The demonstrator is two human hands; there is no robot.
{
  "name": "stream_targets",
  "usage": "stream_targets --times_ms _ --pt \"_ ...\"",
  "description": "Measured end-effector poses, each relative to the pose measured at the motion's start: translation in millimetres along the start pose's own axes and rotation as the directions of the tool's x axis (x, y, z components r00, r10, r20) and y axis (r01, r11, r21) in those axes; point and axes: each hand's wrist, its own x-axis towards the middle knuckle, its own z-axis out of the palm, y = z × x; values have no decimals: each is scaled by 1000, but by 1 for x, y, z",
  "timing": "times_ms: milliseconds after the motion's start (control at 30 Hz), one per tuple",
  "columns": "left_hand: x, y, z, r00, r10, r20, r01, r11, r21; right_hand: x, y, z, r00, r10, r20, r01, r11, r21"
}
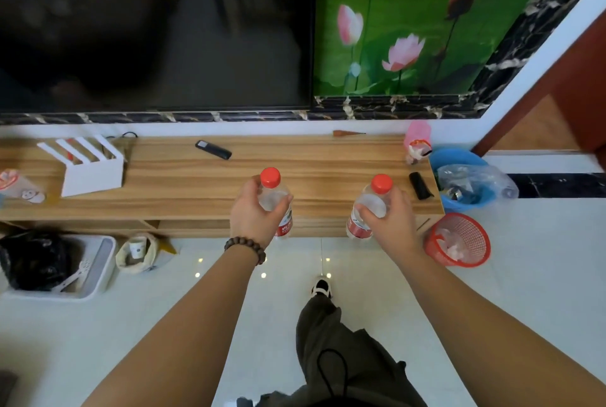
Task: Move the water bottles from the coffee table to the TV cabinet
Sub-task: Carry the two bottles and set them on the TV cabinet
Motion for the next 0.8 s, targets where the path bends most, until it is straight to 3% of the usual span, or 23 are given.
stream_targets --times_ms 433,800 --pt "212 28 91 983 17 185 -20 1000 13 212 -19 50 996 93 16 -93 996 -12" --pt "333 -77 237 950 92 298 -82 996 -46 353 79 179 997 20 72 -21 1000 12"
